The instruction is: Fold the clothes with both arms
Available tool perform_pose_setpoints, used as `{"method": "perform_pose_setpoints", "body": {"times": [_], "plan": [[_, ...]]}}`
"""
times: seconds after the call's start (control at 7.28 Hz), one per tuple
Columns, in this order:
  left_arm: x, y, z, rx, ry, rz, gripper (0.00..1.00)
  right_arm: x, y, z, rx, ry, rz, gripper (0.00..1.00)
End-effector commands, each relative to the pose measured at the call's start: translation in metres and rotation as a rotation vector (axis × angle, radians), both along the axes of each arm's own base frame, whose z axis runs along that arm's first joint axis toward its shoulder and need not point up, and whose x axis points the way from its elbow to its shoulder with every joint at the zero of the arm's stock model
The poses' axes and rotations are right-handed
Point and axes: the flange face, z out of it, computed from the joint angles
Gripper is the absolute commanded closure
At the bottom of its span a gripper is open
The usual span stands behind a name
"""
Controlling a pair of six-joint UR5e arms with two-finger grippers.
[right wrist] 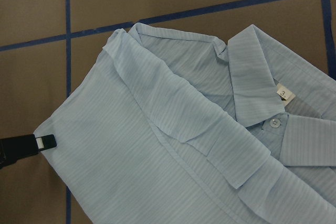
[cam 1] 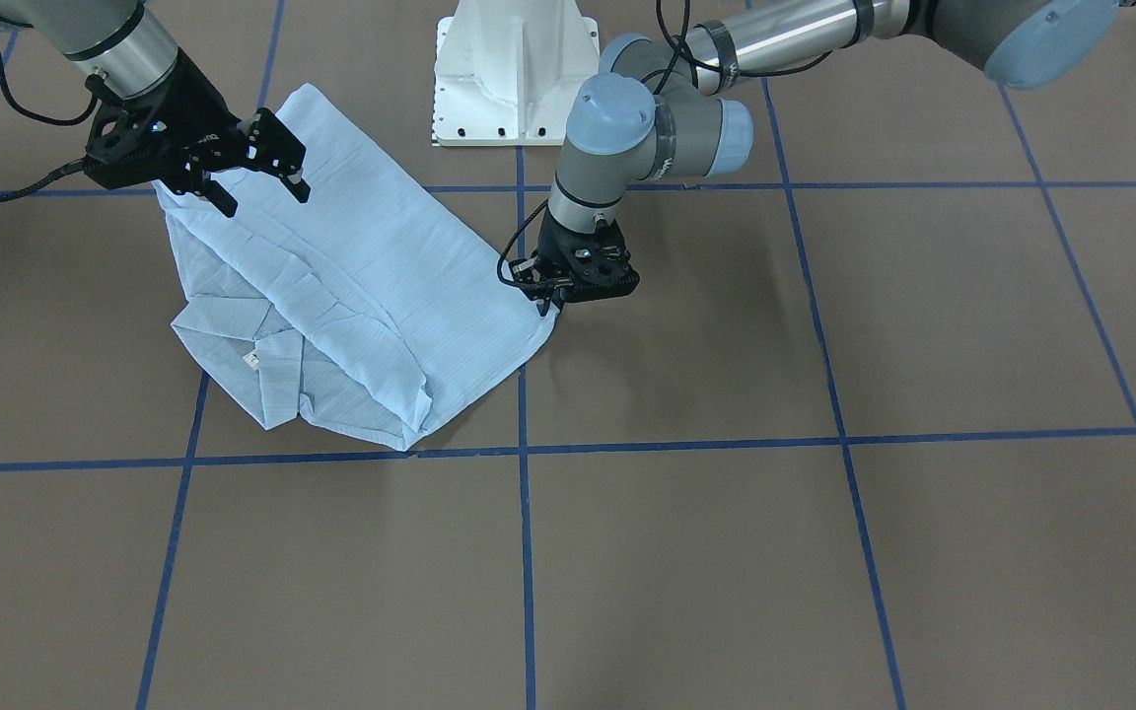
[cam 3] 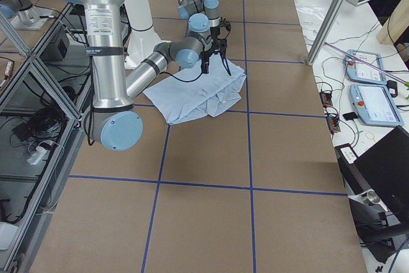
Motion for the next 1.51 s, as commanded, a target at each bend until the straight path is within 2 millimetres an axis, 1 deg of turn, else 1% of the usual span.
{"method": "perform_pose_setpoints", "body": {"times": [0.0, 0.14, 0.27, 0.41, 0.55, 0.69, 0.82, 0.96, 1.1, 1.24, 1.37], "plan": [[-0.010, 0.003, -0.014, 0.010, 0.027, 0.003, 1.00, 0.000, -0.002, 0.002, 0.002, 0.004, 0.002, 0.00], [-0.022, -0.003, -0.019, 0.016, 0.036, -0.013, 1.00, 0.002, -0.003, 0.001, 0.006, 0.002, 0.003, 0.00], [-0.039, -0.029, -0.013, 0.006, 0.008, -0.055, 1.00, 0.003, -0.005, 0.002, 0.010, 0.006, 0.012, 0.00], [-0.061, -0.059, -0.005, 0.045, -0.032, -0.075, 1.00, 0.004, -0.005, 0.003, 0.011, 0.008, 0.014, 0.00], [-0.080, -0.083, 0.015, 0.082, -0.089, -0.075, 1.00, 0.004, -0.007, 0.003, 0.019, 0.013, 0.030, 0.00], [-0.093, -0.114, 0.034, 0.086, -0.132, -0.102, 1.00, 0.005, -0.008, 0.002, 0.025, 0.016, 0.039, 0.00], [-0.110, -0.139, 0.043, 0.169, -0.181, -0.101, 1.00, 0.005, -0.009, 0.002, 0.030, 0.019, 0.051, 0.00], [-0.117, -0.162, 0.054, 0.208, -0.223, -0.120, 1.00, 0.007, -0.011, 0.002, 0.042, 0.028, 0.074, 0.00], [-0.108, -0.198, 0.057, 0.216, -0.216, -0.154, 1.00, 0.007, -0.012, 0.001, 0.045, 0.029, 0.080, 0.00], [-0.081, -0.234, 0.057, 0.232, -0.192, -0.175, 1.00, 0.006, -0.012, 0.001, 0.046, 0.030, 0.083, 0.00], [-0.069, -0.254, 0.048, 0.291, -0.154, -0.233, 1.00, 0.006, -0.013, 0.003, 0.047, 0.035, 0.091, 0.00]]}}
